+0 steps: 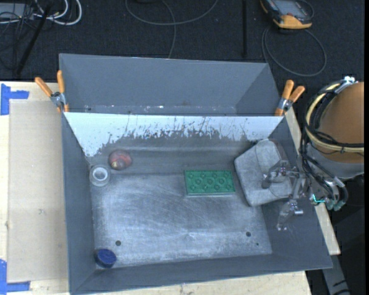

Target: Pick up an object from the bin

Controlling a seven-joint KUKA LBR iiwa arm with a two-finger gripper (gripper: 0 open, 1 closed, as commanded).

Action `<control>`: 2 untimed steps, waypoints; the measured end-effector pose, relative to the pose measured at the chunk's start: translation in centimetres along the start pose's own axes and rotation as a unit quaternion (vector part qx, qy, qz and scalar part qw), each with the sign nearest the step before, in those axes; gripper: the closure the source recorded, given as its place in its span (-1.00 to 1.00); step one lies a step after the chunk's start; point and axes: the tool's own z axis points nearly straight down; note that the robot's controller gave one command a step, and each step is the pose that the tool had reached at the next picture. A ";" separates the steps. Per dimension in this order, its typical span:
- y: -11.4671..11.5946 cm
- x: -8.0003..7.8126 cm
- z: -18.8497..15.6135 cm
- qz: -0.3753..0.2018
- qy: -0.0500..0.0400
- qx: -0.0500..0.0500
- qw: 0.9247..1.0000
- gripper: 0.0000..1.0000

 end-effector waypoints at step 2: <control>9.9 -6.1 7.4 0.182 -0.006 -0.001 0.983 -1.00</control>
Offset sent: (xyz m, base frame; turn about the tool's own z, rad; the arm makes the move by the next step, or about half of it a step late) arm 0.0159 0.0495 -0.0854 0.1648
